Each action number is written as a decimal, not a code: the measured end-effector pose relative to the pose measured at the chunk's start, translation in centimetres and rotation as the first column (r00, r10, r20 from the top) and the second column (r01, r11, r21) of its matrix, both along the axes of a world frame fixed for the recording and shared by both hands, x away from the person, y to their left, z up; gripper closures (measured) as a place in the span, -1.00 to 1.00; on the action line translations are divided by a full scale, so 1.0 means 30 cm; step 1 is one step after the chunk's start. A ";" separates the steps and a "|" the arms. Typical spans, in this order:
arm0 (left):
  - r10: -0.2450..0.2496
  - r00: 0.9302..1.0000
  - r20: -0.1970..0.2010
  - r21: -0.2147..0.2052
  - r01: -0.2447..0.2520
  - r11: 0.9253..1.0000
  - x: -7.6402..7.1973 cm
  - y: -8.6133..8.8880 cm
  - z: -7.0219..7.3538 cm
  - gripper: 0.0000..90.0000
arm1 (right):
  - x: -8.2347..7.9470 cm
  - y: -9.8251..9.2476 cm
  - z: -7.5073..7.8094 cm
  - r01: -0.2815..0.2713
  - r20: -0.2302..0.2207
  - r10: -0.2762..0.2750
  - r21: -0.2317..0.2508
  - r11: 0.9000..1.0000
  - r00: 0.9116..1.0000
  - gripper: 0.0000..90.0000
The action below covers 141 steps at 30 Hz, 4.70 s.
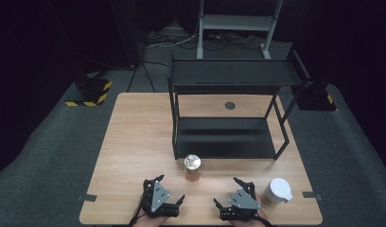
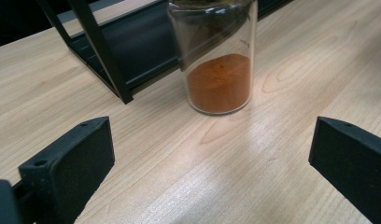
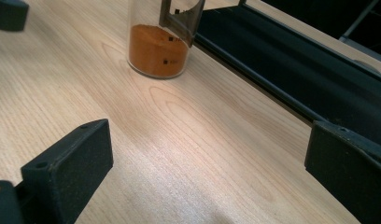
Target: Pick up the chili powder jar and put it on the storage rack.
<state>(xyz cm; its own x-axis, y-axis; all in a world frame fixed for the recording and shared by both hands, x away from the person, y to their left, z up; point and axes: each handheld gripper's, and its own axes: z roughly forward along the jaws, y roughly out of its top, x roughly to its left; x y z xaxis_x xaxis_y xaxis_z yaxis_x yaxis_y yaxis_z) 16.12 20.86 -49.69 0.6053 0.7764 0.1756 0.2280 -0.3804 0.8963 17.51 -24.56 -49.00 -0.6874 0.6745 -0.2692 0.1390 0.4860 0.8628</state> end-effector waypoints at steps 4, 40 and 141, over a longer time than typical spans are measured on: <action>0.011 1.000 -0.006 -0.010 -0.011 1.000 -0.001 0.000 0.000 -0.99 | 0.008 -0.017 -0.001 -0.010 -0.011 0.011 0.025 1.000 1.000 -1.00; 0.007 1.000 0.011 -0.115 -0.005 0.993 0.012 -0.018 0.042 -0.99 | 0.021 -0.044 -0.004 -0.023 -0.028 0.025 0.067 0.997 0.999 -1.00; -0.106 0.991 0.079 -0.277 0.124 0.953 0.211 -0.111 0.117 -0.25 | 0.025 -0.054 -0.005 -0.038 -0.029 0.040 0.075 0.996 0.999 -1.00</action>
